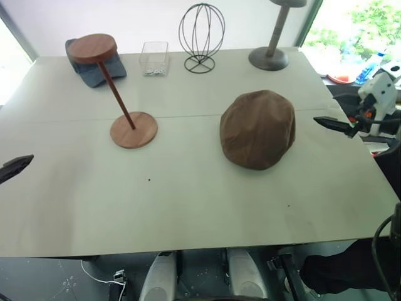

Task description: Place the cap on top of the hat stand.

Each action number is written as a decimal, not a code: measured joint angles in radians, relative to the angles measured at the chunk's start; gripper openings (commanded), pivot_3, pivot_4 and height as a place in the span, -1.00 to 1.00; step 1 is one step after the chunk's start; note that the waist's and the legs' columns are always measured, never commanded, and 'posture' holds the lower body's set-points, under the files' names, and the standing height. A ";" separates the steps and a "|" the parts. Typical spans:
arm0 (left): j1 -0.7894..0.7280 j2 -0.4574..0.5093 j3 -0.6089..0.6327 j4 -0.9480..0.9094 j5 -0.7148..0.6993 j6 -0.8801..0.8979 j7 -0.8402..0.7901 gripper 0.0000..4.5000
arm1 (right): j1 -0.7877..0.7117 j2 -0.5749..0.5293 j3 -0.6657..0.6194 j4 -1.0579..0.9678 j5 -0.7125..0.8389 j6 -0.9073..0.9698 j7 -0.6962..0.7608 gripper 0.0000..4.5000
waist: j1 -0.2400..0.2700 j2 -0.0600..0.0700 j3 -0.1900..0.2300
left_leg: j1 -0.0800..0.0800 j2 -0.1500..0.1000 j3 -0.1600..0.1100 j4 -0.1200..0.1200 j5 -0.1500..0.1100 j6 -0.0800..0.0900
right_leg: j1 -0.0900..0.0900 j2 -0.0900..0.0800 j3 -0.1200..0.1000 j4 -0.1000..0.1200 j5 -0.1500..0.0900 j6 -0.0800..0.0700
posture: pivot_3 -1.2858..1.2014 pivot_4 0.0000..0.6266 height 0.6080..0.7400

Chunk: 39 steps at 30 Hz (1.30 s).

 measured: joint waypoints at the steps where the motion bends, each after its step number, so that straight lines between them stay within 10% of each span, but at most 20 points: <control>1: 0.000 0.000 -0.002 0.001 0.000 -0.002 -0.002 1.00 | 0.000 0.000 0.000 0.001 0.000 -0.002 0.000 0.99 | 0.000 0.000 0.000 | 0.000 0.000 0.000 0.000 0.000 0.000 | 0.000 0.000 0.000 0.000 0.000 0.000 | 0.03 -0.52 1.00; 18: -0.085 0.013 -0.052 0.050 -0.009 0.006 -0.013 1.00 | -0.030 -0.008 0.000 0.061 -0.021 -0.042 -0.021 0.99 | 0.000 0.000 0.000 | 0.001 0.000 0.000 0.002 0.000 0.000 | 0.000 0.000 0.001 0.004 0.000 0.000 | 0.03 -0.52 1.00; 25: -0.338 0.127 -0.151 0.027 -0.210 0.201 -0.072 1.00 | -0.036 -0.031 0.002 -0.033 -0.058 -0.050 -0.071 0.99 | 0.001 0.000 0.000 | 0.001 0.000 0.001 0.004 0.000 0.000 | 0.001 0.000 0.001 0.006 0.000 0.001 | 0.03 -0.52 1.00; 39: -0.766 0.281 -0.687 -0.100 -0.459 0.360 -0.485 1.00 | 0.598 -0.027 -0.124 -1.397 0.159 0.534 -0.216 0.99 | 0.008 0.000 0.000 | 0.002 0.000 -0.003 0.008 0.001 0.000 | 0.000 0.003 0.001 0.016 -0.004 0.002 | 0.03 -0.52 1.00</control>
